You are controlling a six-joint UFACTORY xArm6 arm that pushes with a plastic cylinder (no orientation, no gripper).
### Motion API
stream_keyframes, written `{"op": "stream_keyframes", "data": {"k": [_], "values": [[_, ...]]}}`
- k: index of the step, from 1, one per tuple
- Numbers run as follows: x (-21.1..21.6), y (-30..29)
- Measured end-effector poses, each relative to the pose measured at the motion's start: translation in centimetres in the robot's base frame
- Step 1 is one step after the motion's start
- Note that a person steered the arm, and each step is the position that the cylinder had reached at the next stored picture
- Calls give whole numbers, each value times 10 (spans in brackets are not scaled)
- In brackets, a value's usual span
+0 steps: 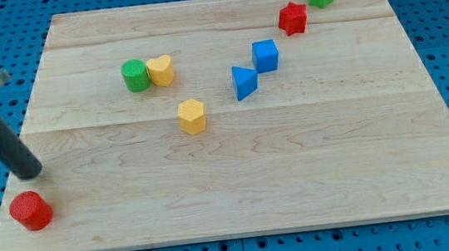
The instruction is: Separate the green circle from the yellow heart
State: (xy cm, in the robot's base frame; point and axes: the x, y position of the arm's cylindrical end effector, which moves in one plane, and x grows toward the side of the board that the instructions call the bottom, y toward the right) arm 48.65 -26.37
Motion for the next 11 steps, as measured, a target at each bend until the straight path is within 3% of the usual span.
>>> {"op": "stream_keyframes", "data": {"k": [1,2,3,4,6,8,9,10,11], "values": [[-95,-9],[-153,68],[-176,130],[-169,159],[-72,75],[-62,39],[4,43],[17,49],[32,12]]}}
